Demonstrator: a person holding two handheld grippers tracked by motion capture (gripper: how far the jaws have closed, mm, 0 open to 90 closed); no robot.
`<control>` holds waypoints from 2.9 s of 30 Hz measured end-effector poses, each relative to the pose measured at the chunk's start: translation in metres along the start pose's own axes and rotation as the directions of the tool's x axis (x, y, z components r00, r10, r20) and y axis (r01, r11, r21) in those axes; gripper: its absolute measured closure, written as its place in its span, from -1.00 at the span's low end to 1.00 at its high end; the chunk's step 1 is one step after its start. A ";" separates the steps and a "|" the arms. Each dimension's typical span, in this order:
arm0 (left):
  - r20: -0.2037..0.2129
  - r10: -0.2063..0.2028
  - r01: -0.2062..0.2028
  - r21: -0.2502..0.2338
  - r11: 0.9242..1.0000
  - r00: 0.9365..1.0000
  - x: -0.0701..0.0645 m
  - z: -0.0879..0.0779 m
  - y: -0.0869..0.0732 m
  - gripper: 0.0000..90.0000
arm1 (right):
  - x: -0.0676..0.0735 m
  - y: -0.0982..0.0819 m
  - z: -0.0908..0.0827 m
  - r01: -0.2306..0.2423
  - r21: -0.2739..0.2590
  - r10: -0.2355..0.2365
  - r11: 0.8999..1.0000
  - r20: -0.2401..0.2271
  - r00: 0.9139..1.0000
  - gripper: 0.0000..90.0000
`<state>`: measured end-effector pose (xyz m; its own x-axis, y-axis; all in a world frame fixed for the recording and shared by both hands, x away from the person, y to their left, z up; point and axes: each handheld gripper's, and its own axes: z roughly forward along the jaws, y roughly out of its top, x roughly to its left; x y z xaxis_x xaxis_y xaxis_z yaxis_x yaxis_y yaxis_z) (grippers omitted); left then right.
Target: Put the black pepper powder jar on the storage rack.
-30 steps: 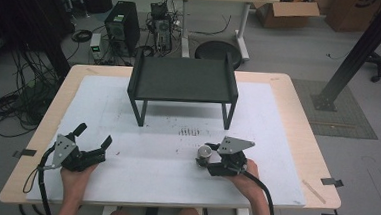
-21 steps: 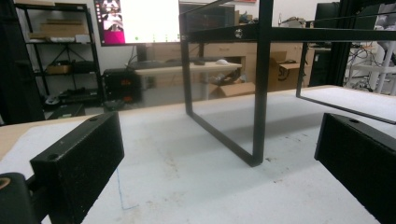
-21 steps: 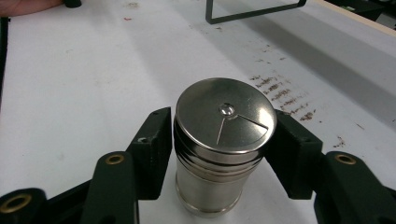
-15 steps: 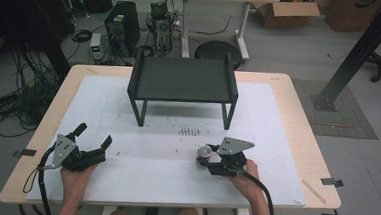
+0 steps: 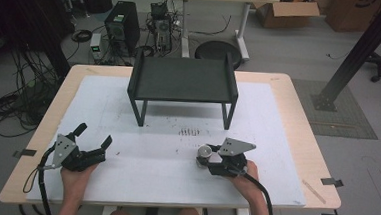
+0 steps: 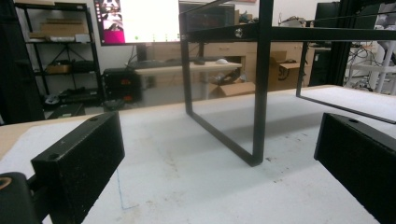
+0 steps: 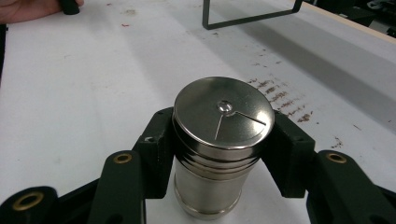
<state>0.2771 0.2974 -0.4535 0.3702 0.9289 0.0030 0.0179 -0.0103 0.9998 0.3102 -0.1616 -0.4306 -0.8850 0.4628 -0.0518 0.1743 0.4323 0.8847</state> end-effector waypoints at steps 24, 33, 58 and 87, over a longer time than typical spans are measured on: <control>-0.001 0.000 0.000 0.000 1.000 1.000 0.000 0.000 0.000 -0.95 | 0.001 0.002 -0.006 -0.012 -0.038 0.013 0.999 0.017 1.000 0.09; 0.000 0.001 -0.001 0.000 1.000 1.000 0.000 0.000 0.000 -0.95 | 0.002 0.012 -0.011 -0.024 -0.041 0.025 0.999 0.027 0.999 0.09; -0.001 -0.001 0.001 0.000 1.000 1.000 0.000 0.000 0.000 -0.95 | 0.001 0.068 -0.031 -0.036 -0.057 0.039 0.998 0.057 0.998 0.09; 0.000 -0.001 0.001 0.002 1.000 1.000 0.000 0.000 0.000 -0.95 | -0.034 0.146 -0.028 -0.094 -0.039 0.098 0.995 0.128 0.987 0.09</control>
<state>0.2772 0.2974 -0.4535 0.3702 0.9289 0.0024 0.0202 -0.0106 0.9997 0.3537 -0.1359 -0.2862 -0.8012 0.5980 -0.0233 0.2394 0.3561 0.9033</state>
